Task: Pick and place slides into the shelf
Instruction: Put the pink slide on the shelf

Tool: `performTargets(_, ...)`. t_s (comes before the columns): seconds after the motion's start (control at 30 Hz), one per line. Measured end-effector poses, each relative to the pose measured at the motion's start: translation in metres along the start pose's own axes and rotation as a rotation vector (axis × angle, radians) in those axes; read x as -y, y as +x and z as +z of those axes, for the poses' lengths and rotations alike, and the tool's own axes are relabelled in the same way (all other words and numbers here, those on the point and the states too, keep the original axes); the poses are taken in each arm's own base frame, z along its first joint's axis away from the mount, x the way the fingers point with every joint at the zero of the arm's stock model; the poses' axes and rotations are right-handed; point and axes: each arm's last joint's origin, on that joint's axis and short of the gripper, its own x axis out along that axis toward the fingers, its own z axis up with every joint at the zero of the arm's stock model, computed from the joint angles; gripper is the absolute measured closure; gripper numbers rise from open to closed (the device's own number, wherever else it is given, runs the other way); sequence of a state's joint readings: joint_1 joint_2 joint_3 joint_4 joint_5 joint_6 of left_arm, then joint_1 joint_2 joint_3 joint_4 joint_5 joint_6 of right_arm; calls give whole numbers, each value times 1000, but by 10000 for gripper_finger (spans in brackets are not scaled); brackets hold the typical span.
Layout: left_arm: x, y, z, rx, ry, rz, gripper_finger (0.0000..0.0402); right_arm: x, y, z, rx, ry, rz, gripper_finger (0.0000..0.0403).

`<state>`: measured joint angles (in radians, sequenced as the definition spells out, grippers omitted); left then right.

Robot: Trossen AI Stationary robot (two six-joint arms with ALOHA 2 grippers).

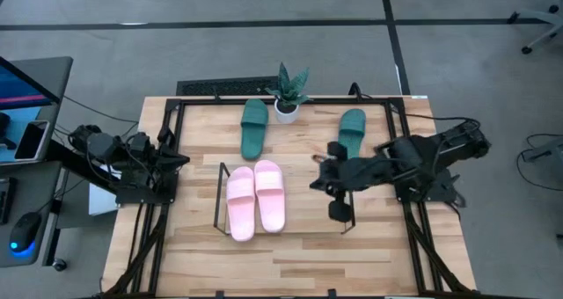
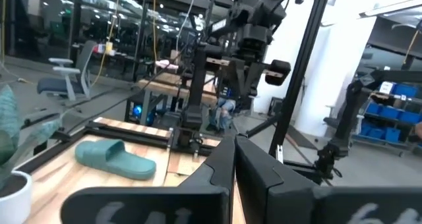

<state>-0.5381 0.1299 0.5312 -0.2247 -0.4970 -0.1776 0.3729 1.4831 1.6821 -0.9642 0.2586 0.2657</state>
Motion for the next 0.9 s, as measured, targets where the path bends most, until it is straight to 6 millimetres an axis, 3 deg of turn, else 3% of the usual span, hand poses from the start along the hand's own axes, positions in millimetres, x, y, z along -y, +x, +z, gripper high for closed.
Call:
performTargets(0.2, 1, 0, -1, -12, -3, -45, 401, -6, 25, 14, -241, 14, 61, 403)
performTargets(0.47, 3, 0, -1, -21, -2, -96, 401, -2, 41, 23, -302, 107, 179, 403)
performTargets(0.7, 4, 0, -1, -25, 24, -132, 401, 35, 46, 24, -355, 141, 153, 403)
performTargets(0.9, 4, 0, -1, -22, 50, -132, 402, 59, 97, 12, -548, 111, 167, 403)
